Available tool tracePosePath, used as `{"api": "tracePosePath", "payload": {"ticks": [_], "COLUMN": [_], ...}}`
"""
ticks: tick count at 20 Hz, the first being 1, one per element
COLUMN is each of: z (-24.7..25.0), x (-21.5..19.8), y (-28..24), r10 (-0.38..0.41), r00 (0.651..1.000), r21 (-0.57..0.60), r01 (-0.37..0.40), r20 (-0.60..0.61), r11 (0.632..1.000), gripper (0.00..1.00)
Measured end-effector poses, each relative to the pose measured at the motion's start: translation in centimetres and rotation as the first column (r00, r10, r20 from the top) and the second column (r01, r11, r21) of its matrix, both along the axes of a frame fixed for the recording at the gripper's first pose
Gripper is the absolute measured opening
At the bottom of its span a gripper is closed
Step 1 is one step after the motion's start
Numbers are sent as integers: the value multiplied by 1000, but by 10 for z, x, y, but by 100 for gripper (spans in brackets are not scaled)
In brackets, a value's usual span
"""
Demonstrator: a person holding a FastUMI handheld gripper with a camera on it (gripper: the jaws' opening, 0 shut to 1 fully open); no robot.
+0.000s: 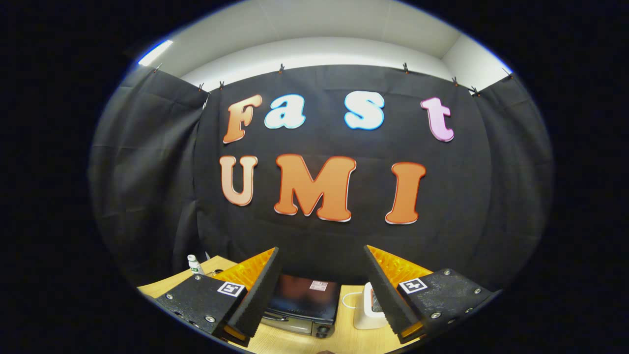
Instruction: Open the toaster oven, put the food inside, and close the toaster oven door.
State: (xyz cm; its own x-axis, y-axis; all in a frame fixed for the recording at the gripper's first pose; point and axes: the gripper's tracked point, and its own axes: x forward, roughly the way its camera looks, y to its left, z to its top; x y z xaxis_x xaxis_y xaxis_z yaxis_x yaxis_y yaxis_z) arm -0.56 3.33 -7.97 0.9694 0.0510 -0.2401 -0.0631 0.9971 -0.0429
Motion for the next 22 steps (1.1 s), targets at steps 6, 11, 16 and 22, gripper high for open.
{"api": "tracePosePath", "payload": {"ticks": [6,11,16,22], "z": [58,81,93,96], "x": [3,6,8,8], "y": [-6,-11,-8,-14], "r10": [-18,-39,-24,-30], "r00": [989,978,971,967], "r21": [-5,-15,-26,-44], "r01": [19,42,32,42], "r20": [150,204,239,253], "r11": [1000,999,999,998], "gripper": [98,98,98,98]}}
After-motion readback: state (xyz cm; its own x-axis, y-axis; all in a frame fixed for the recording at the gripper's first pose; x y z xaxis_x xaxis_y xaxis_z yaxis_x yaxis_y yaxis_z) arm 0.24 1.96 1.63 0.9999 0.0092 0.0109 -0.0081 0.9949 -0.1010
